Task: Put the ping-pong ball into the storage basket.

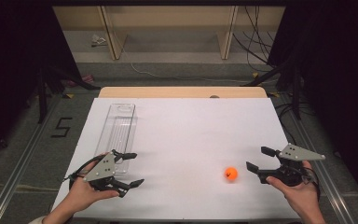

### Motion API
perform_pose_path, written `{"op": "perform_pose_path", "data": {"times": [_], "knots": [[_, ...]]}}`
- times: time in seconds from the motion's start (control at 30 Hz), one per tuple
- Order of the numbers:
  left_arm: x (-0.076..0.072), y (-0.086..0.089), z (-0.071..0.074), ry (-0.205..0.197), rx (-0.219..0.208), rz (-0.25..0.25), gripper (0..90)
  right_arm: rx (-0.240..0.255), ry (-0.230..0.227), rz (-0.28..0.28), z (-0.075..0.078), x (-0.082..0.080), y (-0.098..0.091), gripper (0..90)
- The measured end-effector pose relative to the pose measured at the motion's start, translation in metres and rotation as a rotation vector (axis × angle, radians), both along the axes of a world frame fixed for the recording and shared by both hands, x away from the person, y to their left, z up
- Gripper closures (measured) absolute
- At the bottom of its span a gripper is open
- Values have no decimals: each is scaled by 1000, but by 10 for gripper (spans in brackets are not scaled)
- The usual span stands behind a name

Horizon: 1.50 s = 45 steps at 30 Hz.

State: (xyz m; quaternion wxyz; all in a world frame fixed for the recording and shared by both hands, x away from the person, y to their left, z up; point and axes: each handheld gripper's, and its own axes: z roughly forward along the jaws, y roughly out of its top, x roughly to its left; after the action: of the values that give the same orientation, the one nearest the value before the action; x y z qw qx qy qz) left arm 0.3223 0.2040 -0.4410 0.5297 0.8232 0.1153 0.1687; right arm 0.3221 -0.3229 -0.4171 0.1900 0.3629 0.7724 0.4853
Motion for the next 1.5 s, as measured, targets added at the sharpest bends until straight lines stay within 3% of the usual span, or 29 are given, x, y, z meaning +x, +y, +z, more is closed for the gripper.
{"op": "perform_pose_path", "data": {"times": [0.6,1.1,1.5], "knots": [[-1,-1,-1,8,-5,-3,169,-20,23,37,-6,13,7,162],[0,-1,0,4,-5,-4,169,-68,45,105,-12,32,30,162],[0,-2,0,3,-5,-4,169,-123,89,185,-21,40,52,163]]}}
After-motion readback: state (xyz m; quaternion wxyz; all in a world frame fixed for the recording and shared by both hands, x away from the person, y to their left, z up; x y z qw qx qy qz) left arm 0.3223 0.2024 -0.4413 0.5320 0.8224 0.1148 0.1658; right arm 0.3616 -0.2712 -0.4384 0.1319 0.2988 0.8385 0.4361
